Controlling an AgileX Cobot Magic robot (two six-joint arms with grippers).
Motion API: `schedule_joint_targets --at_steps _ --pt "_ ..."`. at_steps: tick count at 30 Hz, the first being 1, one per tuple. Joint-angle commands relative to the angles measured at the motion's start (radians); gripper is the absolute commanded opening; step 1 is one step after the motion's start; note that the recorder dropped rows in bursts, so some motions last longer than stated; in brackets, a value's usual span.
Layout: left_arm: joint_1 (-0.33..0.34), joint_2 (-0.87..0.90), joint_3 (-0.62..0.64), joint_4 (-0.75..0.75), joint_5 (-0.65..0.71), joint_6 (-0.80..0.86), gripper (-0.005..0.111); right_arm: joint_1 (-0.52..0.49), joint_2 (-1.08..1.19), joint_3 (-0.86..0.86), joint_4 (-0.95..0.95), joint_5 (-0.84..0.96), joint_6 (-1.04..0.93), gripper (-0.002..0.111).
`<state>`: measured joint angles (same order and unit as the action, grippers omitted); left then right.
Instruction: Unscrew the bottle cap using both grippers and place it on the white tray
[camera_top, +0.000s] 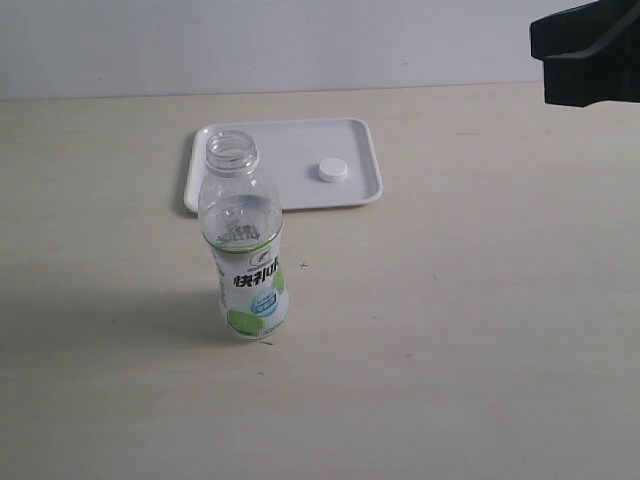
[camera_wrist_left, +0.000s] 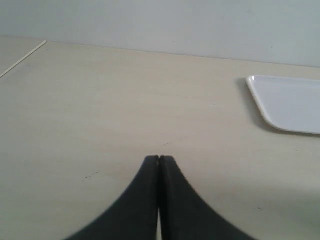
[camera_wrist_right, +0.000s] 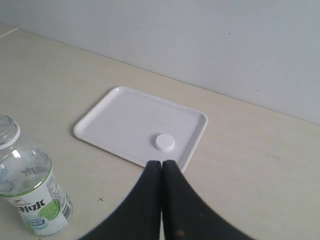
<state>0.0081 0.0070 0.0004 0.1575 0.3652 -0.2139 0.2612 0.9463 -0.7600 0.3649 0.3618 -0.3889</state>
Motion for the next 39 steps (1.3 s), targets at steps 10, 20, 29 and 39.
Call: schedule_joint_targets --at_steps 10,20,29,39 --pt "0.002 -0.007 0.000 0.010 -0.004 0.004 0.000 0.001 -0.004 0.006 0.000 -0.009 -0.002 0.000" --pt "0.002 -0.007 0.000 0.010 -0.004 0.004 0.000 -0.296 -0.477 0.244 -0.007 -0.008 -0.017 0.000" --pt "0.002 -0.007 0.000 0.010 -0.004 0.004 0.000 -0.414 -0.896 0.374 -0.002 -0.004 -0.006 0.000" --pt "0.002 -0.007 0.000 0.010 -0.004 0.004 0.000 -0.414 -0.940 0.377 -0.002 0.100 -0.002 0.000"
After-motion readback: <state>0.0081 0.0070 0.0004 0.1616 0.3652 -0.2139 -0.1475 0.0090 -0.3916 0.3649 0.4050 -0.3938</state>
